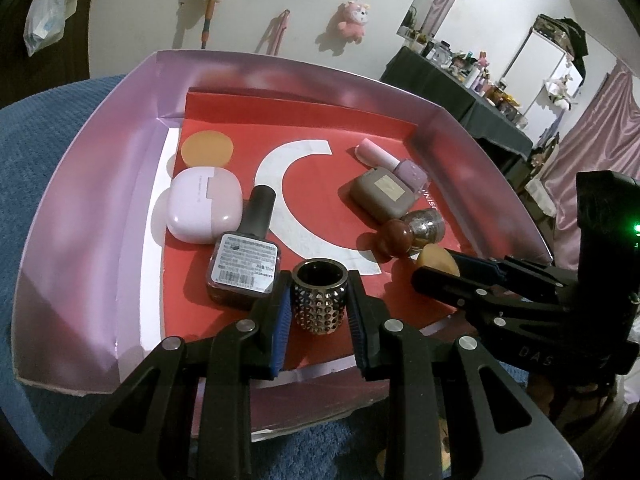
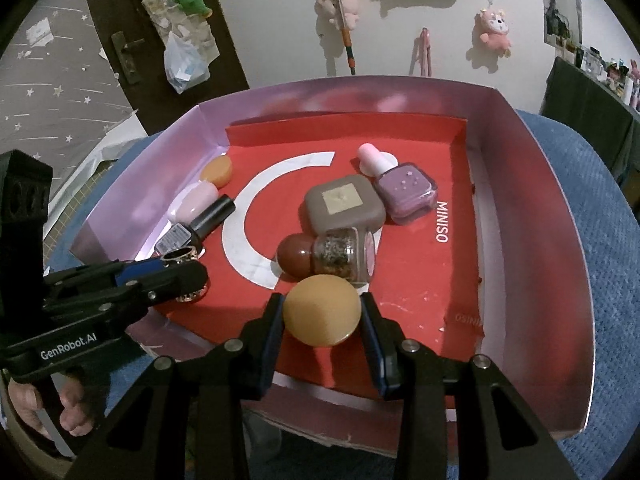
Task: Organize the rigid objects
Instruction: 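Lower orange sponge with right tool while left tool lowers studded cylinder into box, then open both tools, releasing sponge and studded cylinder onto the box floor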
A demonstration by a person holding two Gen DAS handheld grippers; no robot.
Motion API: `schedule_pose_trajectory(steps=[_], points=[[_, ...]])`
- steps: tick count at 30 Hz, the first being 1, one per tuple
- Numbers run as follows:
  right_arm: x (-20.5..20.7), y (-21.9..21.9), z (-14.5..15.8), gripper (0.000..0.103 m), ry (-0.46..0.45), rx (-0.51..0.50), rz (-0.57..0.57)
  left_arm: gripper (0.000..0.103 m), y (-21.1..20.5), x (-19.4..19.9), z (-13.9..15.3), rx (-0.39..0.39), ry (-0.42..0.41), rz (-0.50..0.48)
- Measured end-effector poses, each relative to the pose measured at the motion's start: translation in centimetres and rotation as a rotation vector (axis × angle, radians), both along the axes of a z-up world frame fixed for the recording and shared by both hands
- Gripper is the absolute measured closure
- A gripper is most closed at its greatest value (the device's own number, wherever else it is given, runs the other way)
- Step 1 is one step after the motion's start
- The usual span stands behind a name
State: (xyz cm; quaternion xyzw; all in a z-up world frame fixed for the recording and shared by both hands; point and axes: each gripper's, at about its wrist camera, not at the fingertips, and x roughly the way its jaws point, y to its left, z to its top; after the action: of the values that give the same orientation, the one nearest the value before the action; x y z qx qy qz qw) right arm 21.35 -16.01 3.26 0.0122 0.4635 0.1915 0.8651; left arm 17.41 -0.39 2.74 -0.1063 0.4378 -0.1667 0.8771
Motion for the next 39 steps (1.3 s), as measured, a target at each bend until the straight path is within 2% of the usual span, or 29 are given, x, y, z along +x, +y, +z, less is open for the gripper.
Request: schedule_pose_trajectory(steps=[16, 21, 26, 30, 31, 33, 34, 35, 39], points=[[0.1, 0.1, 0.0, 0.063, 0.001, 0.01, -0.004, 0.078, -0.4, 0.2, -0.2, 0.007, 0.017, 0.0], [-0.1, -0.2, 0.4, 0.051, -0.015, 0.016, -0.001, 0.078, -1.0, -0.3, 0.2, 0.043, -0.006, -0.001], [-0.7, -0.5, 1.0, 0.05, -0.029, 0.036, -0.007, 0.078, -1.3, -0.6, 0.3, 0.063, -0.009, -0.002], [-1.4, -0.7, 1.7, 0.044, -0.049, 0.046, -0.009, 0.078, -1.3, -0.9, 0.4, 0.062, -0.011, 0.002], [-1.6, -0.8, 1.9, 0.044, -0.056, 0.048, -0.009, 0.075, -1.3, -1.0, 0.4, 0.063, -0.014, 0.003], [-2.0, -0.8, 2.2, 0.043, -0.065, 0.055, -0.009, 0.058, -1.4, -1.3, 0.6, 0.062, -0.019, 0.003], [-2.1, -0.8, 2.3, 0.043, -0.067, 0.059, -0.009, 0.033, -1.3, -1.4, 0.6, 0.053, -0.022, -0.002], [-2.3, -0.8, 2.4, 0.043, -0.069, 0.061, -0.01, 0.014, -1.4, -1.7, 0.8, 0.06, -0.033, 0.008], [-3.0, -1.1, 2.7, 0.041, -0.076, 0.072, -0.018, 0.014, -1.4, -2.2, 1.3, 0.088, -0.064, 0.021]])
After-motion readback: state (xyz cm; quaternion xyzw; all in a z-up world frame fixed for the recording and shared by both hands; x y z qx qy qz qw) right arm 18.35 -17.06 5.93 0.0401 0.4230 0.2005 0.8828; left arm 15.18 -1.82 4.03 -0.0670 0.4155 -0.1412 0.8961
